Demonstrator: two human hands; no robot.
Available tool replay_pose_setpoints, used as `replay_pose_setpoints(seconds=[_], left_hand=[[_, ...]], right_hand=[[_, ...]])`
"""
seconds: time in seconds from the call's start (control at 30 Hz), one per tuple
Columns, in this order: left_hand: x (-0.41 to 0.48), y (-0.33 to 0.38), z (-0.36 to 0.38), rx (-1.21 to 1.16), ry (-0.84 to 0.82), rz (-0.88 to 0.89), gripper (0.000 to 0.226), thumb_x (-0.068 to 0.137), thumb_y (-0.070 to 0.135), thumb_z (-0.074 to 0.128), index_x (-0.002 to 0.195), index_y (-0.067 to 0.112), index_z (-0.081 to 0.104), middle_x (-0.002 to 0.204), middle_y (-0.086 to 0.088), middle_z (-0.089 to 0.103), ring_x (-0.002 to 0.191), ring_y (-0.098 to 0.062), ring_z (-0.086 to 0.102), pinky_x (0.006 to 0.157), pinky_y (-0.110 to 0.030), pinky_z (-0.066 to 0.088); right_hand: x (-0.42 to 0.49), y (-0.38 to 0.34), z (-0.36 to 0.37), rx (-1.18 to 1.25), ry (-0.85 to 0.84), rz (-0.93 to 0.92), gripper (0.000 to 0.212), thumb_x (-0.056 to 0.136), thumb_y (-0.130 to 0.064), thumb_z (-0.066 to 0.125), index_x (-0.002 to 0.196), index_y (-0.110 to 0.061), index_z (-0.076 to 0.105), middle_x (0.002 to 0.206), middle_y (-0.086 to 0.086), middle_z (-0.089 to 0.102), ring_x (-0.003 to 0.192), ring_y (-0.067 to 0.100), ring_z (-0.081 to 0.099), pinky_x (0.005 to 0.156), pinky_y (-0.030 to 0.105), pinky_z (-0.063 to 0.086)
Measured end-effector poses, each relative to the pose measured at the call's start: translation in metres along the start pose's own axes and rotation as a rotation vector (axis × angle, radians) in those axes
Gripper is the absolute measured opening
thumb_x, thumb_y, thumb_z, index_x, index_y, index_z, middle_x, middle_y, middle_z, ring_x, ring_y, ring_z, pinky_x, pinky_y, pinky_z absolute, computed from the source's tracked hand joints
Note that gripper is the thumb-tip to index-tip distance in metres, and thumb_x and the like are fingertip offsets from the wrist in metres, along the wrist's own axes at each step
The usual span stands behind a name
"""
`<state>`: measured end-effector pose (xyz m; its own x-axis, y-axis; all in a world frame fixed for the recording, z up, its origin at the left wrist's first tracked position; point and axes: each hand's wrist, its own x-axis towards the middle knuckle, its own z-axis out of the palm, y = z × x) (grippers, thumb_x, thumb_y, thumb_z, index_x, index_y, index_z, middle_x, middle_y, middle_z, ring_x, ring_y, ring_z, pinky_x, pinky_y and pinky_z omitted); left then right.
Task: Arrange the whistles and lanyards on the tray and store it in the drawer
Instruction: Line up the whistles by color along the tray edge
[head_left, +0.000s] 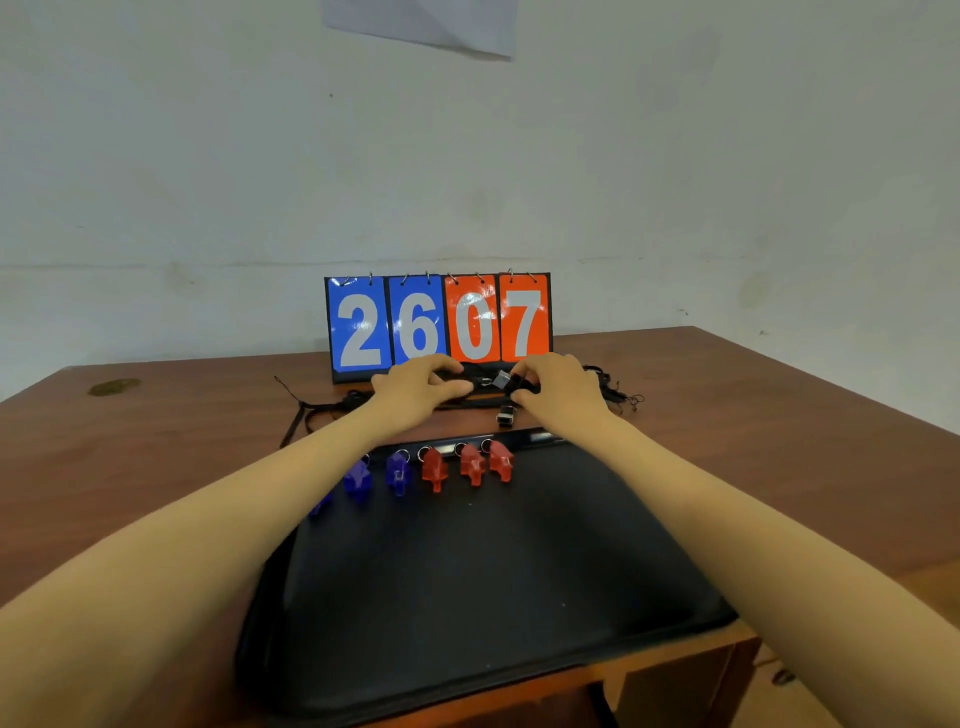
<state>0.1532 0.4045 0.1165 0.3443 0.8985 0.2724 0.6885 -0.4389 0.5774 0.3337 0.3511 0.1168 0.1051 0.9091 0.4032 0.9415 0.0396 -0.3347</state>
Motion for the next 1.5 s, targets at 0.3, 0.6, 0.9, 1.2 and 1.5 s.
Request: replay_pose_setpoints(seconds=[0.3, 0.6, 0.9, 1.2, 1.5], left_hand=[[-0.065, 0.066, 0.009, -0.201, -0.142, -0.029, 0.032, 0.087, 0.036, 0.06, 0.111, 0.016, 0.064, 0.114, -0.001, 0.065, 0.101, -0.013, 0.057, 0.092, -0.031, 0.044], [-0.067, 0.102, 0.063, 0.374, -0.073, -0.169, 0.051, 0.083, 0.058, 0.051, 0.113, 0.019, 0.066, 0.134, -0.005, 0.042, 0.126, -0.028, 0.029, 0.101, -0.041, 0.028], [-0.065, 0.081, 0.066, 0.484, 0.001, -0.026, 0.048, 0.087, 0.059, 0.043, 0.104, 0.021, 0.067, 0.132, -0.004, 0.043, 0.127, -0.027, 0.027, 0.103, -0.041, 0.025], [-0.078, 0.056, 0.038, 0.474, -0.115, 0.35, 0.043, 0.09, 0.044, 0.049, 0.131, 0.031, 0.05, 0.14, 0.009, 0.046, 0.134, -0.012, 0.031, 0.108, -0.036, 0.014], [-0.065, 0.061, 0.059, 0.596, -0.043, 0.364, 0.046, 0.088, 0.051, 0.049, 0.129, 0.03, 0.053, 0.131, 0.007, 0.055, 0.125, -0.014, 0.039, 0.102, -0.035, 0.02]], right_hand=[[-0.046, 0.011, -0.053, 0.056, 0.02, 0.103, 0.03, 0.087, -0.031, 0.06, 0.116, -0.024, 0.058, 0.117, 0.001, 0.06, 0.109, 0.02, 0.055, 0.096, 0.046, 0.045], [-0.072, 0.03, -0.068, 0.051, -0.003, 0.133, 0.032, 0.088, -0.029, 0.06, 0.119, -0.022, 0.058, 0.118, 0.001, 0.062, 0.106, 0.018, 0.057, 0.096, 0.043, 0.047], [-0.068, 0.033, -0.054, 0.08, -0.022, 0.113, 0.033, 0.087, -0.031, 0.06, 0.12, -0.024, 0.057, 0.117, 0.0, 0.061, 0.108, 0.018, 0.056, 0.097, 0.045, 0.046], [-0.064, 0.035, -0.046, 0.116, -0.026, 0.134, 0.031, 0.087, -0.03, 0.062, 0.117, -0.024, 0.059, 0.113, -0.001, 0.062, 0.104, 0.016, 0.056, 0.096, 0.043, 0.046], [-0.06, 0.034, -0.037, 0.111, -0.057, 0.122, 0.031, 0.087, -0.03, 0.061, 0.118, -0.025, 0.058, 0.114, -0.002, 0.062, 0.104, 0.015, 0.057, 0.097, 0.043, 0.046]])
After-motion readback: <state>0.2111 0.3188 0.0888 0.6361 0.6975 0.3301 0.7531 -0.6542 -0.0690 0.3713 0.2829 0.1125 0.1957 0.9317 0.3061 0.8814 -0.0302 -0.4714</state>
